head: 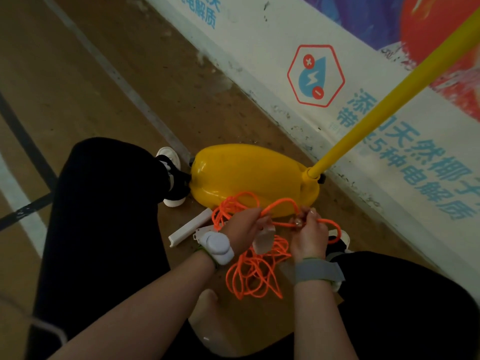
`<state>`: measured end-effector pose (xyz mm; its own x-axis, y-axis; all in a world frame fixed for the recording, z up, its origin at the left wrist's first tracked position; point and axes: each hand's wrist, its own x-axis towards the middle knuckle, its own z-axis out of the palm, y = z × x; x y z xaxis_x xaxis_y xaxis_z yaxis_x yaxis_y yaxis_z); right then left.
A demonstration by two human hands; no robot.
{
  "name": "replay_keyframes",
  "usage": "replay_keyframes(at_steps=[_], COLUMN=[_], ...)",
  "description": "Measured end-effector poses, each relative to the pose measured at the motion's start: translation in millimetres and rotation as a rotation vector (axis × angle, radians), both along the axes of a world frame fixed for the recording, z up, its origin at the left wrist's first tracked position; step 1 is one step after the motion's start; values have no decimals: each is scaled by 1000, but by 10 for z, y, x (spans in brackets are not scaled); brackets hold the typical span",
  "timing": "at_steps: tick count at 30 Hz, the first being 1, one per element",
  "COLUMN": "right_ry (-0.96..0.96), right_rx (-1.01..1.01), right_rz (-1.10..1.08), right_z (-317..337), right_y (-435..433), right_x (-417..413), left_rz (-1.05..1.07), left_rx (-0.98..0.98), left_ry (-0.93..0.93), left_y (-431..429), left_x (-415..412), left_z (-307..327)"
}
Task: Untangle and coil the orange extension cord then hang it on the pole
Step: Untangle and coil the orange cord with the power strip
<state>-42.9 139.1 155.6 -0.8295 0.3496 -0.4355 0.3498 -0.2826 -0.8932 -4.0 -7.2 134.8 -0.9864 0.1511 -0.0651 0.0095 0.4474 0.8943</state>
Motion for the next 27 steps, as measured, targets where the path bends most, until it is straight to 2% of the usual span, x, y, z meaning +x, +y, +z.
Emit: replay_keyframes(at_steps=[5, 9, 11, 13, 15, 18, 21, 24, 27], right_ry=[4, 94, 93, 28, -61, -80, -56, -96, -149], right_rx=[25, -117, -78, 25, 275, 517, 665, 726, 789], right_rz=[-104, -169, -90, 88, 286, 323, 312, 639, 980], right_z=[42, 85, 131, 154, 123, 31, -2, -29, -28], right_y=[181, 454, 424, 270, 116, -7, -74, -192, -295], right_x=[-87, -137, -115, -82, -32, 46, 86, 157, 245], left_rz=[-47, 282, 331, 278, 212, 149, 109, 48, -47], left_rx=[325, 793, 795, 797, 891, 996, 968, 802, 454], left_ry=[-48, -158, -179, -240, -381, -535, -601, -555, -352], left_y=[-43, -213, -364, -408, -351, -300, -288, -226, -204], left_x=[-62, -180, -246, -250, -174, -88, -81, -70, -48], left_z=[96, 212, 239, 259, 317, 333, 286, 220, 105])
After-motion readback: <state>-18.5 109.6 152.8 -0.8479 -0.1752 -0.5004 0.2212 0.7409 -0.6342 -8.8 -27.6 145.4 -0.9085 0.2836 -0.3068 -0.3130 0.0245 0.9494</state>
